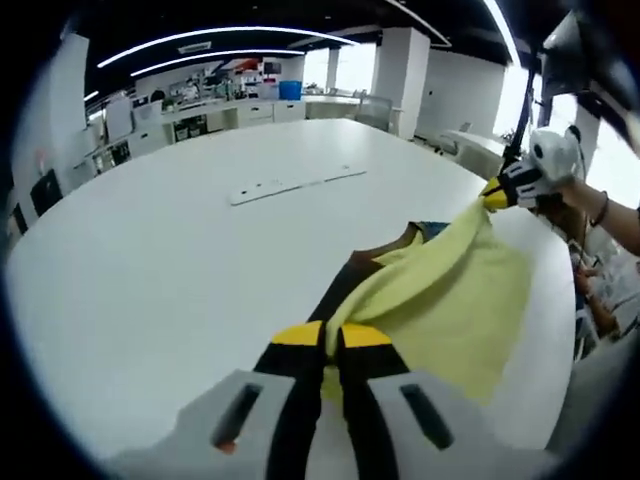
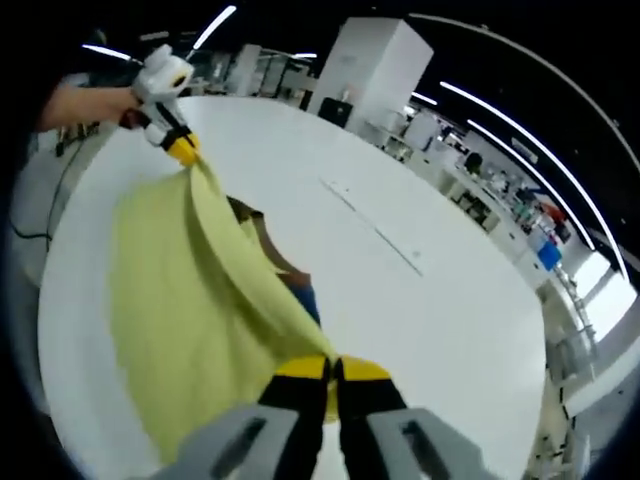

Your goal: Fold the garment on the visible template until the final outline fits inside the template.

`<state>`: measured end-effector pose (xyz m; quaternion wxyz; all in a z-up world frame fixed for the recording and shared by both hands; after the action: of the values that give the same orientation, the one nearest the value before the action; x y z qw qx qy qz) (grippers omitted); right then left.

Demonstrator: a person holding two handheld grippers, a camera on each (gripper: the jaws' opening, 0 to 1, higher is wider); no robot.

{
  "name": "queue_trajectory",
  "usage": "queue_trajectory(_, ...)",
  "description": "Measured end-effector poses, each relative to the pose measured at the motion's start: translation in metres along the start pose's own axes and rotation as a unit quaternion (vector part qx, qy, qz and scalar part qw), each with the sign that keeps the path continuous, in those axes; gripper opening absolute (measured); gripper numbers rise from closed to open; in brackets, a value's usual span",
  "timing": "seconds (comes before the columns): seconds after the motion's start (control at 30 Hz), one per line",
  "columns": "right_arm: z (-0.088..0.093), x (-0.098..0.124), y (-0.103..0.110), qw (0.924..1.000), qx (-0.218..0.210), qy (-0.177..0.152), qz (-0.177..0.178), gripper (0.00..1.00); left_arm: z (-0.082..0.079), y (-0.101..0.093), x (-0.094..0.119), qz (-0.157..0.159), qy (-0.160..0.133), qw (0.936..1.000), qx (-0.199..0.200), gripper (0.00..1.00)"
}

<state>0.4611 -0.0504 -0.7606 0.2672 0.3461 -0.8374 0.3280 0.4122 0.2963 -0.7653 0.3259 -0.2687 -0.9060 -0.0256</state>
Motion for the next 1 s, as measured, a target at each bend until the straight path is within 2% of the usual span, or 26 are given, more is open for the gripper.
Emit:
queue_trajectory(0.27,0.011,-0.022,0.0,0.9998,-0.007,0.017,-0.012,0.0,0.012,0.011,-0.017,-0.005,0.009,0.9998,0.019,0.02)
queue_trajectory(0.4,0.015,-0.029,0.0,0.9995,-0.013,0.023,-0.019,0.0,0.014,0.014,-0.022,-0.007,0.011,0.9997,0.021,0.03)
queue_trajectory(0.53,0.019,-0.035,0.001,0.999,-0.02,0.028,-0.028,0.0,0.011,0.024,-0.026,-0.018,0.004,0.9997,0.017,0.04)
queue_trajectory(0.63,0.02,-0.034,0.001,0.9987,-0.025,0.031,-0.031,0.02,0.01,0.022,-0.022,-0.018,-0.001,0.9998,0.013,0.05)
queue_trajectory(0.77,0.021,-0.03,-0.001,0.9977,-0.048,0.027,-0.04,0.11,0.013,0.026,-0.016,-0.014,-0.006,0.9998,0.01,0.06)
queue_trajectory(0.87,0.02,-0.026,0.001,0.9977,-0.047,0.026,-0.04,0.17,0.013,0.025,-0.01,-0.018,-0.008,0.9998,0.001,0.07)
queue_trajectory(1.0,0.02,-0.018,0.0,0.9979,-0.043,0.024,-0.041,0.22,0.013,0.017,0.002,-0.008,-0.007,0.9992,-0.039,0.09)
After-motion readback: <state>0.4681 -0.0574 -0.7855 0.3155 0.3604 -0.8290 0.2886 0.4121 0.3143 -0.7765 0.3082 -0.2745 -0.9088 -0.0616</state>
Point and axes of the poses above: the point that each gripper's makers call its tool centre point, and the gripper's own axes: x roughly backward along the fingers, y roughly to its left, z roughly out of its underside, the point moved 5 cm from there along x, roughly backward along the fingers, and after that the axes turned 3 degrees about z, right-handed, at the moved point
